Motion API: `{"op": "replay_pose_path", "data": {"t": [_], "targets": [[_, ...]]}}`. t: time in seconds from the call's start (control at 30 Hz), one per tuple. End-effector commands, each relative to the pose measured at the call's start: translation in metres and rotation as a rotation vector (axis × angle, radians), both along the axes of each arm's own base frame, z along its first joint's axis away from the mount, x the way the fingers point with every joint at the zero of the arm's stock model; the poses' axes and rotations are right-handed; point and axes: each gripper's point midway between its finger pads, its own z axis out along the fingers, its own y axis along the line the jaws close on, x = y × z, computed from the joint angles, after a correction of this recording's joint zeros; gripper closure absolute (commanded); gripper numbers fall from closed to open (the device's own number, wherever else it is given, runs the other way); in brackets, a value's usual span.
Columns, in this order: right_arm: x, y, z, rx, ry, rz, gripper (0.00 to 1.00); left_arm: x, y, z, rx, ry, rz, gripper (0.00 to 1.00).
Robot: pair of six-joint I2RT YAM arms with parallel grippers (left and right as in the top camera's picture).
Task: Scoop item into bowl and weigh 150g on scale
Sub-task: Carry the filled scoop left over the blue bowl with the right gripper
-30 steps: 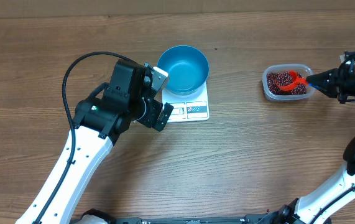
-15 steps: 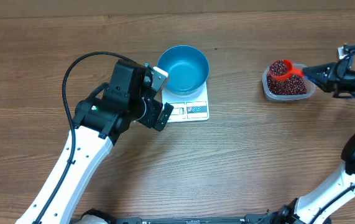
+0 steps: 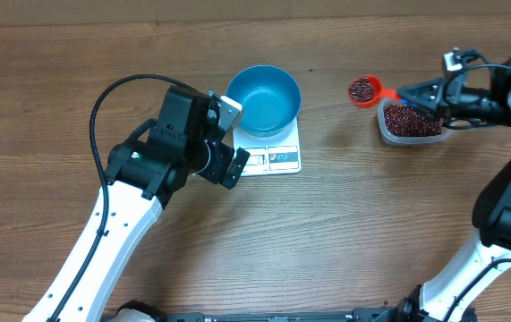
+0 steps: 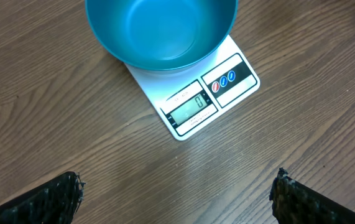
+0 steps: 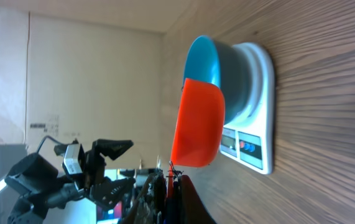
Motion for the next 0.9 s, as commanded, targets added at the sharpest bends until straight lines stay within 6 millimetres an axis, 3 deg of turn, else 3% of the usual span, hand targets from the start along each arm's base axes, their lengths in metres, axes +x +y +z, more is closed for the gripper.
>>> {"op": "replay_pose_path", "data": {"t": [0.0, 0.5, 0.87], "targets": [[0.005, 0.02, 0.016, 0.043, -0.048, 0.037, 0.96, -0.001, -0.005, -0.001, -0.001, 0.002, -0.03, 0.0], [0.015, 0.11, 0.012, 0.039, -0.011, 0.204, 0.96, -0.001, -0.005, -0.001, -0.001, 0.002, -0.03, 0.0], [0.033, 0.153, -0.023, -0.236, 0.043, 0.195, 0.96, -0.001, -0.005, -0.001, -0.001, 0.002, -0.03, 0.0]]}}
